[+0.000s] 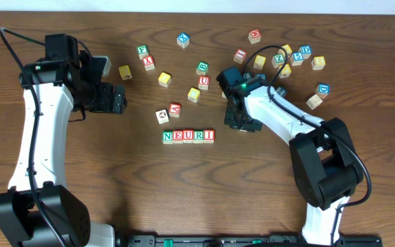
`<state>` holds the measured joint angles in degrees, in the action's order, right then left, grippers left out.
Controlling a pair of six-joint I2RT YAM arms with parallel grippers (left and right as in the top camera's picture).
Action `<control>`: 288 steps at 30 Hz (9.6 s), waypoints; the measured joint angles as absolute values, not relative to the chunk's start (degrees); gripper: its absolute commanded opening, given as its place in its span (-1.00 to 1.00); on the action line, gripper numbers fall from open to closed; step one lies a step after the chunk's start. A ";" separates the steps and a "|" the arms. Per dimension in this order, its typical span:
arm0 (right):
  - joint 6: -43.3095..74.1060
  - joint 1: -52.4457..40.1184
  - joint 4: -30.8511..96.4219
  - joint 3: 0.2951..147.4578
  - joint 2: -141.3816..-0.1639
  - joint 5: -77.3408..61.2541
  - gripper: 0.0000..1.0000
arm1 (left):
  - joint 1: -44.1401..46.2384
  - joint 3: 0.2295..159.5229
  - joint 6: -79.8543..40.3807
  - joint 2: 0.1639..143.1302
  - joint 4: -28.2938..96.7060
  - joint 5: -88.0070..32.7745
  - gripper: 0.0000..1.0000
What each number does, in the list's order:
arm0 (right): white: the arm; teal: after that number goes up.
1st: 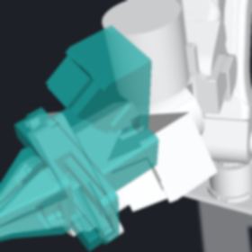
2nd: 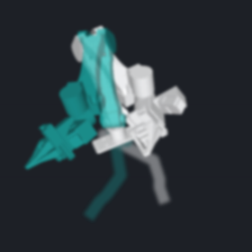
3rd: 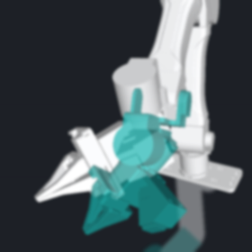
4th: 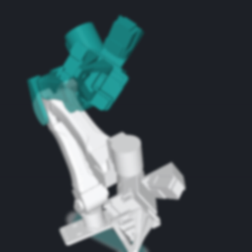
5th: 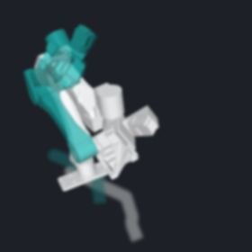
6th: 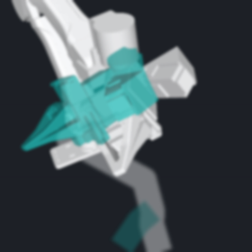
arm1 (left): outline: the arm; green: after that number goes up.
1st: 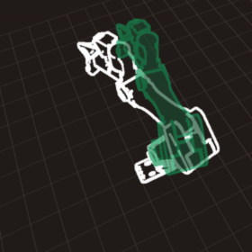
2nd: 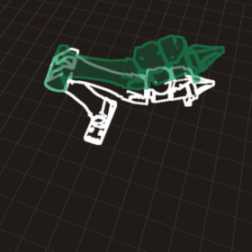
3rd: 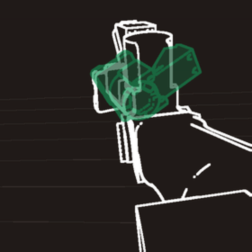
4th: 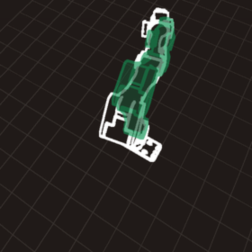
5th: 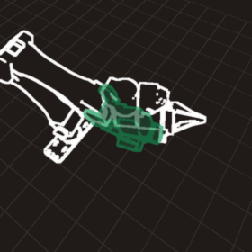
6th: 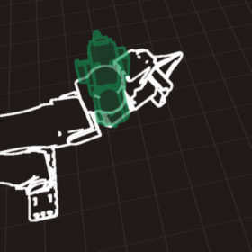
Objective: Spell out NEURIPS
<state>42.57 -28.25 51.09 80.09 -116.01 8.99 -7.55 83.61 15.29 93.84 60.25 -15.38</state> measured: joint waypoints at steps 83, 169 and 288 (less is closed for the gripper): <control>42.59 -35.55 49.84 80.12 -116.01 7.55 -0.68 | -7.55 83.61 15.29 93.84 60.27 -15.38 0.89; 43.44 -39.79 51.16 79.26 -113.12 9.28 -0.64 | -7.55 83.61 15.29 93.84 60.25 -15.38 0.90; 50.98 -39.46 45.25 74.50 -113.14 17.65 -0.91 | -7.55 83.61 15.29 93.84 60.25 -15.38 0.89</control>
